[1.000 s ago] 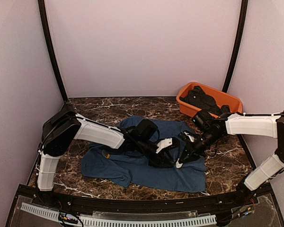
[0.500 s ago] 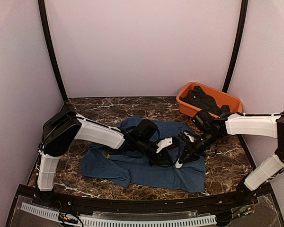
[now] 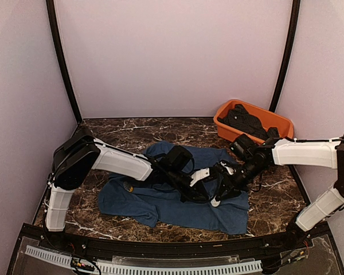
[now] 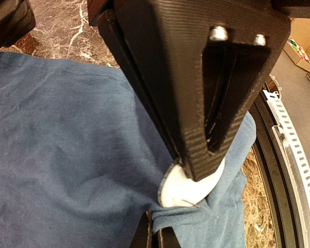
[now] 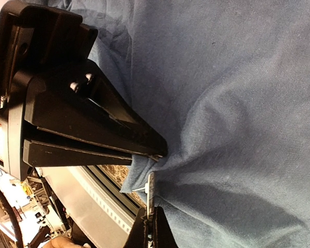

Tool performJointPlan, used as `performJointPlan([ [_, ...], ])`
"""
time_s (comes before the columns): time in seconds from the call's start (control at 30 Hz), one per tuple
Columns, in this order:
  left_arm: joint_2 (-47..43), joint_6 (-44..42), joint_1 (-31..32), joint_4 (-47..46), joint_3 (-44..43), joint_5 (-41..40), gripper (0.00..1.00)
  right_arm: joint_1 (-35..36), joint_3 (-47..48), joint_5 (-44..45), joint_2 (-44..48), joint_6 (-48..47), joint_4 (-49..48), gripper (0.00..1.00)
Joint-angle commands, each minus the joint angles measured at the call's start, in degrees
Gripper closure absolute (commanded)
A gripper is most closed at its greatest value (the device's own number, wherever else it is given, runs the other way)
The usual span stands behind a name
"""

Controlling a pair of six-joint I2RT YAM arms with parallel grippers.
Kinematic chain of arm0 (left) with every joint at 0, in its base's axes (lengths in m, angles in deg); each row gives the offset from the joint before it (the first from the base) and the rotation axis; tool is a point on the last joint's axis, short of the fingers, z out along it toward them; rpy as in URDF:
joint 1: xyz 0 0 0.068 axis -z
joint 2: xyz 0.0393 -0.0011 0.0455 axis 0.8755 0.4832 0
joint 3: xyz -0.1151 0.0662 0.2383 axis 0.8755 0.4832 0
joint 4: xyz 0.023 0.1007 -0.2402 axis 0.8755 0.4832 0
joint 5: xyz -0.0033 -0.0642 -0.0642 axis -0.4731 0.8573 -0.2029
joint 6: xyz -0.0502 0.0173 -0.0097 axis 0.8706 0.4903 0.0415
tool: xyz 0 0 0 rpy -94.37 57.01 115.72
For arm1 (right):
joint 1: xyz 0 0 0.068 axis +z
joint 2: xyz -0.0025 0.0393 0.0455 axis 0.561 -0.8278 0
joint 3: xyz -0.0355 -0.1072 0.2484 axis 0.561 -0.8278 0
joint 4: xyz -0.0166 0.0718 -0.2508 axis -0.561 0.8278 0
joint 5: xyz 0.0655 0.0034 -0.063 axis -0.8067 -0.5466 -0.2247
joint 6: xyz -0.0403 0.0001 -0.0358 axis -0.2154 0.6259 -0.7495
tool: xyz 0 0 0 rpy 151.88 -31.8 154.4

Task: Pin the brooch onto the clothing
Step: Cross the brooch over the flattened clothing.

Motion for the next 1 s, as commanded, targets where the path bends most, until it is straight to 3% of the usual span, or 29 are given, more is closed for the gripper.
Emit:
performJointPlan([
  [0.0,0.62,1.11,0.30,-1.28,-2.15,-2.24,0.99,2.62,0.48,-5.71,0.95,-1.02,-1.92,1.00],
  [0.43,0.65,2.28,0.30,-0.38,-3.37,-0.08,0.99,4.63,2.16,-6.28,0.07,-0.80,-2.63,1.00],
  [0.7,-3.49,2.77,-0.91,-3.85,1.68,2.74,0.66,2.14,1.21,-4.31,1.00,-0.66,-0.95,1.00],
  [0.97,-6.09,-0.36,-1.74,-1.37,2.92,7.18,0.47,0.49,0.94,-3.66,1.71,-0.84,-0.38,1.00],
])
